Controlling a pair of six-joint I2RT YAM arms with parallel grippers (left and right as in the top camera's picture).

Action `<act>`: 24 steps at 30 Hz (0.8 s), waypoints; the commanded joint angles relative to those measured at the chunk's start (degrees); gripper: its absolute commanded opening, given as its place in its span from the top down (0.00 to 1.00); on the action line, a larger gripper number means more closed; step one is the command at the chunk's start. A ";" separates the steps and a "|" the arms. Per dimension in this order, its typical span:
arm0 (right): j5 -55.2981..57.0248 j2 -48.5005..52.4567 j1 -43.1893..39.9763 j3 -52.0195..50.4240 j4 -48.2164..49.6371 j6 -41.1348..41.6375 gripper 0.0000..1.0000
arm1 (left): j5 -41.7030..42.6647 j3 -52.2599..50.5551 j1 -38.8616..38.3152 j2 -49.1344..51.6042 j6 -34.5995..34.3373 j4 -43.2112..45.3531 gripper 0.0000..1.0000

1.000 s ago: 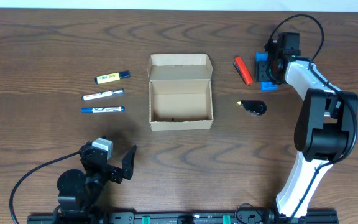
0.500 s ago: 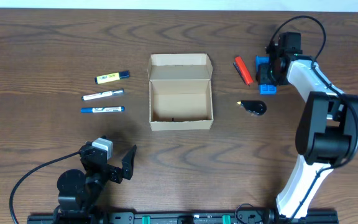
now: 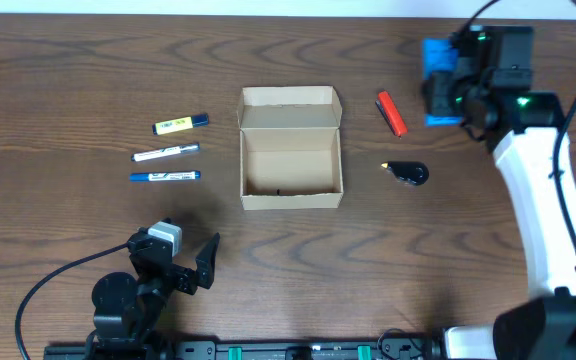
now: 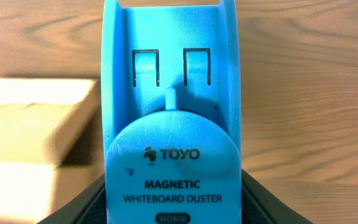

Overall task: Pack container
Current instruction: 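Carry the blue duster into the box and release it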

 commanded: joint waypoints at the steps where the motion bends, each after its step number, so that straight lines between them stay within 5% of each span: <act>1: -1.11 -0.15 5.73 0.07 -1.95 6.67 0.53 | 0.81 -1.20 0.35 -0.37 0.13 0.04 0.05; 13: 3.82 5.03 23.56 0.00 -4.37 21.92 0.54 | 0.79 -1.20 0.35 -0.37 0.13 0.04 0.05; 24: 10.47 12.50 31.01 0.00 -5.55 34.56 0.55 | 0.81 -1.20 0.35 -0.37 0.13 0.04 0.05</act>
